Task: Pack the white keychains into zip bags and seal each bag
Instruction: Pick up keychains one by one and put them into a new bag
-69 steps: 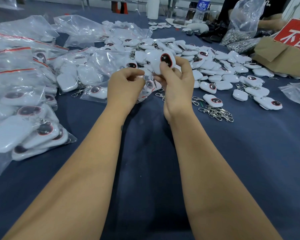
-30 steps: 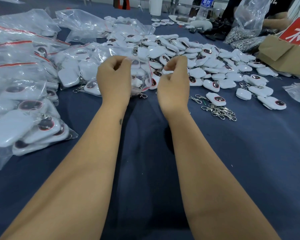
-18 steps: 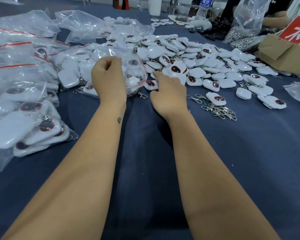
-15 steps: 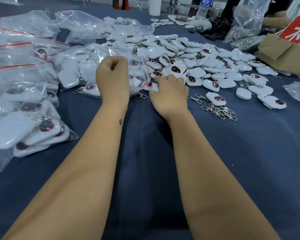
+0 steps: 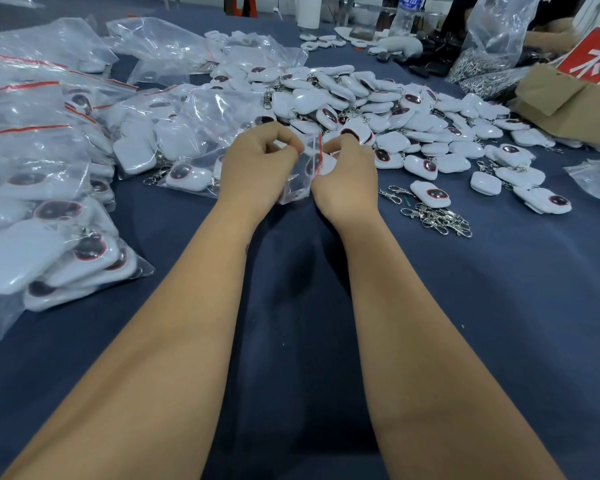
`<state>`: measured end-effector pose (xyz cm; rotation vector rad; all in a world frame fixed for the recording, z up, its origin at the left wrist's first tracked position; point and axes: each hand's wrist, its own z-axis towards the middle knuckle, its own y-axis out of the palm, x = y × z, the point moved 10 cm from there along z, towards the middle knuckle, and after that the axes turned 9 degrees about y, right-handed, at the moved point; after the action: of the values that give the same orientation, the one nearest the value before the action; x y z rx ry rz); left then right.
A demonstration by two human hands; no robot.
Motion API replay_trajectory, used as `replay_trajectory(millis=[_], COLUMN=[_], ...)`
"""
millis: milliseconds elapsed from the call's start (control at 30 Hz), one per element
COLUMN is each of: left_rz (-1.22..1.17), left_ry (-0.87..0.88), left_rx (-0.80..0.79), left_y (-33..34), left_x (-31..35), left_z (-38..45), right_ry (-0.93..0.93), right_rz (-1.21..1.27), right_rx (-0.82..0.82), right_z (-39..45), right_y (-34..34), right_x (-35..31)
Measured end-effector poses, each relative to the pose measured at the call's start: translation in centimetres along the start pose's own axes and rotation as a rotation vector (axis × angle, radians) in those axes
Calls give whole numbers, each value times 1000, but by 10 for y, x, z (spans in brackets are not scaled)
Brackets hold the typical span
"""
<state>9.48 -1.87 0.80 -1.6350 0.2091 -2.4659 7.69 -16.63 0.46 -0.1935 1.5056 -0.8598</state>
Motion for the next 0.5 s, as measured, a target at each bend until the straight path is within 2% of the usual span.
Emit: replay_trajectory(millis=[233,333,433,500], left_rz=[242,298,243,163], left_ry=[-2,14,-9,-29], left_rx=[-12,19,46,61], left_y=[-1,-5,-8,-9], left_x=[-7,-7,-10,-11], left_z=[-1,1,2,1], right_ry=[-6,6,18,45], right_rz=[143,366,600,749], right_rx=[117,132,60,-57], right_z=[-1,-4,-7,-8], right_y=[-13,-20,-16,-2], right_x=[-2,-4,-6,-8])
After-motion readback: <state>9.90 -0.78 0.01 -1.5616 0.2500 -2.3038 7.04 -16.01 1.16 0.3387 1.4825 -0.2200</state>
